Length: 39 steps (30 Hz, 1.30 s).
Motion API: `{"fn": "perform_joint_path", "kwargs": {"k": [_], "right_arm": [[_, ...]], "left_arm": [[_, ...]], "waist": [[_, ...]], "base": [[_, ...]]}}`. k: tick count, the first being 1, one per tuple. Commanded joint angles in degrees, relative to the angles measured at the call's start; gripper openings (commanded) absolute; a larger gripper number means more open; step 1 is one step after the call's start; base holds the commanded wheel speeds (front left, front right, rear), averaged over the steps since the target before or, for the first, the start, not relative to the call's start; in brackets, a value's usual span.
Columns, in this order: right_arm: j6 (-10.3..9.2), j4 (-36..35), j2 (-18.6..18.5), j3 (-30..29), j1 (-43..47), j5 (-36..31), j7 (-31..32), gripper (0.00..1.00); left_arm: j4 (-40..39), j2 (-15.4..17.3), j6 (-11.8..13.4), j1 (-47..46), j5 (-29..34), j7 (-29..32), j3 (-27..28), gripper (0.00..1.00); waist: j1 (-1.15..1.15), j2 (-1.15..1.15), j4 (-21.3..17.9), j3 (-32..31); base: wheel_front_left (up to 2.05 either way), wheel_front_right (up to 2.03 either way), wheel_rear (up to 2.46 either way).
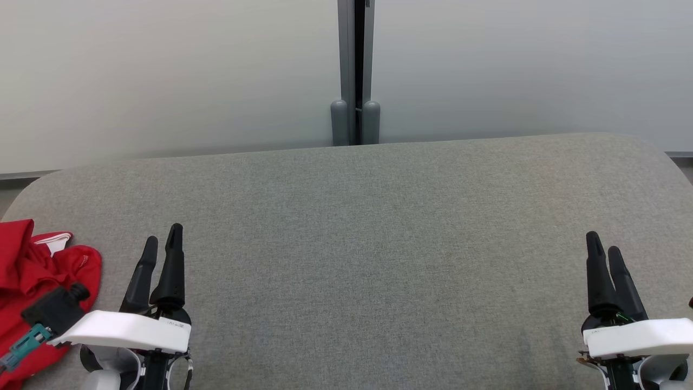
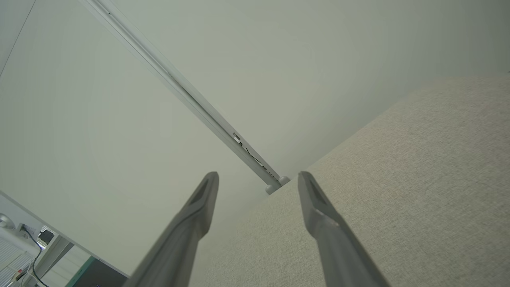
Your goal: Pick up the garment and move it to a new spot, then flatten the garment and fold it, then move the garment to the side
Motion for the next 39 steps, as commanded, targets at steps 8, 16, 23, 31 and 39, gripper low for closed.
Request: {"fn": "perform_joint_path", "kwargs": {"k": [8,16,23,31,39], "right_arm": [[0.01,-0.50,-0.48,0.37,0.63,-7.06,-0.59,1.00],[0.01,0.02,-0.57,0.78,1.29,-13.26,-1.42,1.00],[0.01,-0.06,-0.35,0.94,2.03,-17.84,-1.63,1.00],[0.01,0.00,-0.07,0.64,2.87,-22.23,-1.76,1.00],[0.02,-0.11,0.11,0.45,3.65,-26.16,-1.91,1.00]], "left_arm": [[0.35,0.92,0.25,-0.26,6.86,-1.63,-0.63,1.00],[1.94,0.98,0.23,0.60,12.56,-2.91,-1.05,1.00],[3.13,1.12,0.16,0.89,16.87,-3.98,-1.36,1.00],[4.44,1.04,0.12,1.27,21.45,-5.10,-1.60,1.00],[5.82,0.88,0.05,1.26,25.50,-6.14,-1.80,1.00]], "waist": [[0.00,0.00,0.03,-0.46],[0.00,0.00,0.09,-0.98],[0.00,0.00,0.09,-1.42],[0.00,0.00,0.14,-1.84],[0.00,0.00,0.29,-2.51]], "base": [[0.00,0.00,0.00],[0.00,0.00,0.00],[0.00,0.00,0.00],[0.00,0.00,0.00],[0.00,0.00,0.00]]}}
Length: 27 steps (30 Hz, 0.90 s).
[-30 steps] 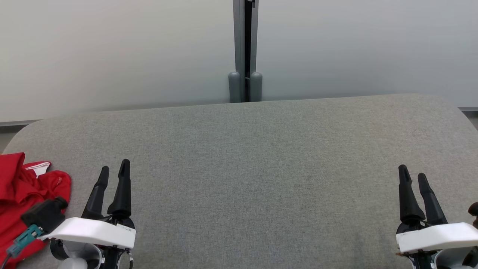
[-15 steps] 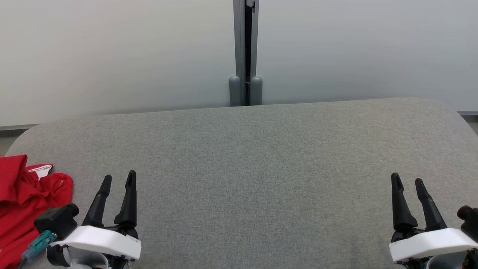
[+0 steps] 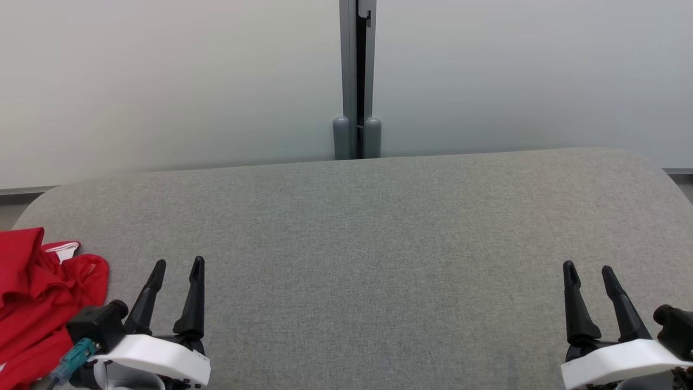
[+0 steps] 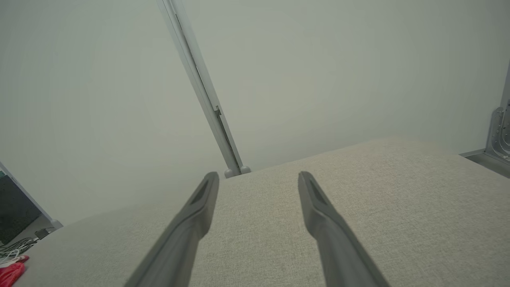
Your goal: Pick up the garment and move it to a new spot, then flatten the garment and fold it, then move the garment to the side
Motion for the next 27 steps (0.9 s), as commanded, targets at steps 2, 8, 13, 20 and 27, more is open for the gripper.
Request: {"fn": "perform_joint_path", "kwargs": {"k": [2,8,13,20,27], "right_arm": [[0.02,-0.54,-0.10,-0.33,0.32,-1.95,-0.24,1.00],[0.01,-0.56,-0.06,-0.45,0.79,-4.36,0.03,1.00],[0.01,-0.54,-0.05,-0.39,1.17,-6.38,0.15,1.00],[0.01,-0.52,-0.05,-0.07,1.56,-8.28,0.15,1.00],[0.01,-0.94,-0.06,0.34,2.06,-10.55,0.29,1.00]], "left_arm": [[0.29,0.17,-0.13,-0.27,1.90,-0.63,-0.09,1.00],[1.82,0.21,-0.18,-0.27,4.44,-1.40,-0.39,1.00],[3.69,0.18,-0.23,-0.52,6.17,-1.97,-0.70,1.00],[5.34,0.35,-0.28,-1.07,7.95,-2.64,-0.89,1.00],[7.08,0.35,-0.07,-1.45,9.57,-3.38,-0.45,1.00]], "waist": [[0.00,0.00,0.07,-0.23],[0.00,0.00,0.19,-0.66],[0.00,0.00,0.30,-0.96],[0.00,0.00,0.44,-1.22],[0.00,0.00,0.52,-1.52]], "base": [[0.00,0.00,0.00],[0.00,0.00,0.00],[0.00,0.00,0.00],[0.00,0.00,0.00],[0.00,0.00,0.00]]}}
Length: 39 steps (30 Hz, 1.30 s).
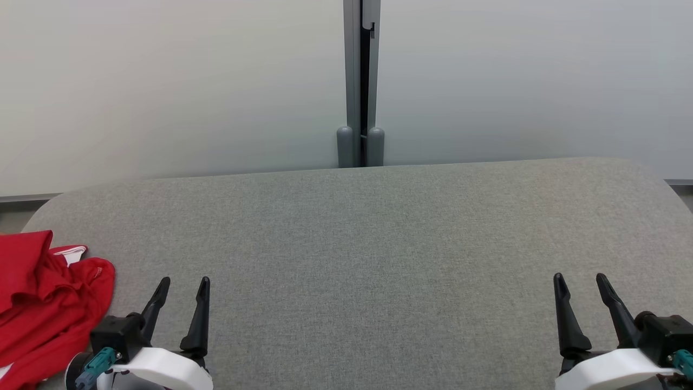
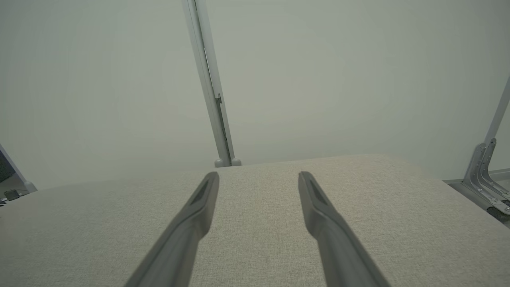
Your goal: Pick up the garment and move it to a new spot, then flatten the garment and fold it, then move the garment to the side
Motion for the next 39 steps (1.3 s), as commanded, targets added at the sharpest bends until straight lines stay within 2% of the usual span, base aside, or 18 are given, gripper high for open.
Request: {"fn": "perform_joint_path", "kwargs": {"k": [1,10,26,36,39], "right_arm": [[0.00,-0.29,-0.12,0.04,0.51,-0.81,-0.18,1.00],[0.00,-0.84,-0.14,0.36,1.08,-3.70,-0.12,1.00],[0.00,-0.25,-0.13,0.09,0.83,-2.40,0.49,1.00],[0.00,-2.56,-0.12,0.63,0.34,-3.71,0.75,1.00],[0.00,-3.31,-0.12,0.74,0.08,-3.37,1.04,1.00]], "left_arm": [[0.17,0.28,0.00,-0.90,0.96,-0.28,0.14,1.00],[1.97,0.53,-0.07,-1.43,2.87,-1.25,-0.51,1.00],[3.31,0.61,0.32,-2.20,1.37,-1.19,-0.63,1.00],[3.06,1.17,0.69,-3.75,1.35,-1.19,-0.52,1.00],[2.79,1.51,0.78,-4.45,1.31,-1.19,-0.35,1.00]], "waist": [[0.00,0.00,0.01,-0.04],[0.00,0.00,0.28,-0.35],[0.00,0.00,1.26,-0.36],[0.00,0.00,6.70,0.59],[0.00,0.00,9.79,1.06]], "base": [[0.00,0.00,0.00],[0.00,0.00,0.00],[0.00,0.00,0.00],[0.00,0.00,0.00],[0.00,0.00,0.00]]}}
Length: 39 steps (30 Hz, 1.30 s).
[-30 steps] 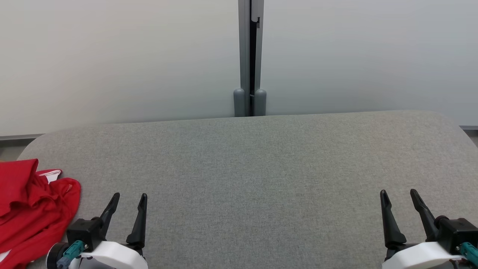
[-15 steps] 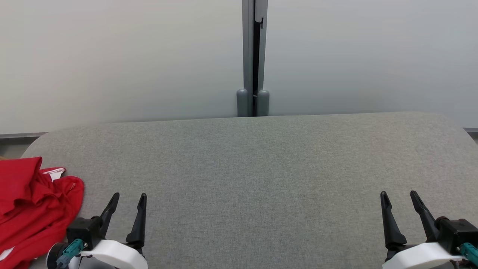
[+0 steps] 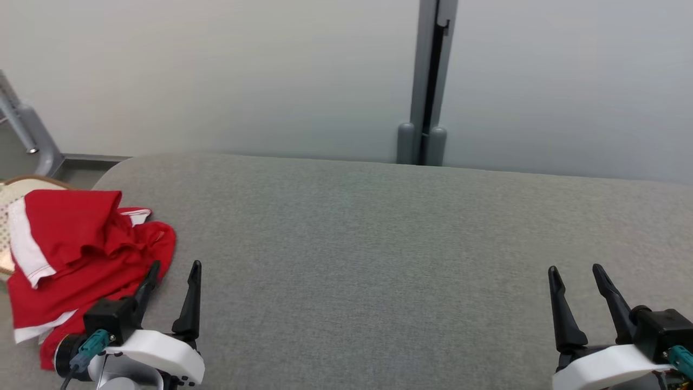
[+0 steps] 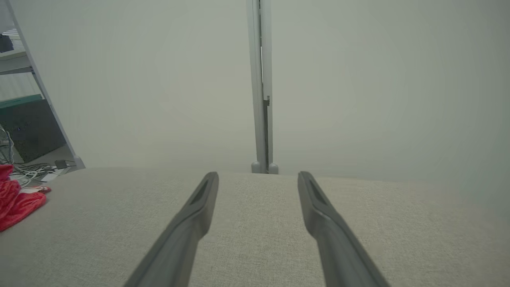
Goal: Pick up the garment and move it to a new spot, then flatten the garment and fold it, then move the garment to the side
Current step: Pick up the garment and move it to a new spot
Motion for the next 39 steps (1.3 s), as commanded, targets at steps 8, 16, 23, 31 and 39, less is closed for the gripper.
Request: {"fn": "perform_joint_path", "kwargs": {"k": [8,16,23,31,39], "right_arm": [[0.00,-0.20,-0.09,1.66,-0.90,0.70,-0.05,1.00],[0.00,0.49,-0.12,3.21,-1.91,1.26,-0.34,1.00],[0.00,1.49,-0.12,3.54,-2.28,1.76,-0.92,1.00],[0.00,1.83,-0.11,3.57,-2.60,1.57,-0.93,1.00],[0.00,1.15,-0.11,4.08,-3.47,1.23,0.15,1.00]], "left_arm": [[0.35,1.11,0.52,-1.79,-0.31,-0.24,1.03,1.00],[0.61,1.98,0.53,-1.59,-0.34,-0.24,2.26,1.00],[0.65,1.85,0.42,-2.13,-0.16,-0.24,2.54,1.00],[0.60,1.60,0.51,-2.34,0.26,-0.24,2.72,1.00],[2.15,1.36,-0.05,-4.34,-1.14,-0.24,3.49,1.00]], "waist": [[0.00,0.00,10.68,1.09],[0.00,0.00,16.38,0.89],[0.00,0.00,17.49,0.94],[0.00,0.00,17.33,0.98],[0.00,0.00,16.02,2.78]], "base": [[0.00,0.00,0.00],[0.00,0.00,0.00],[0.00,0.00,0.00],[0.00,0.00,0.00],[0.00,0.00,0.00]]}}
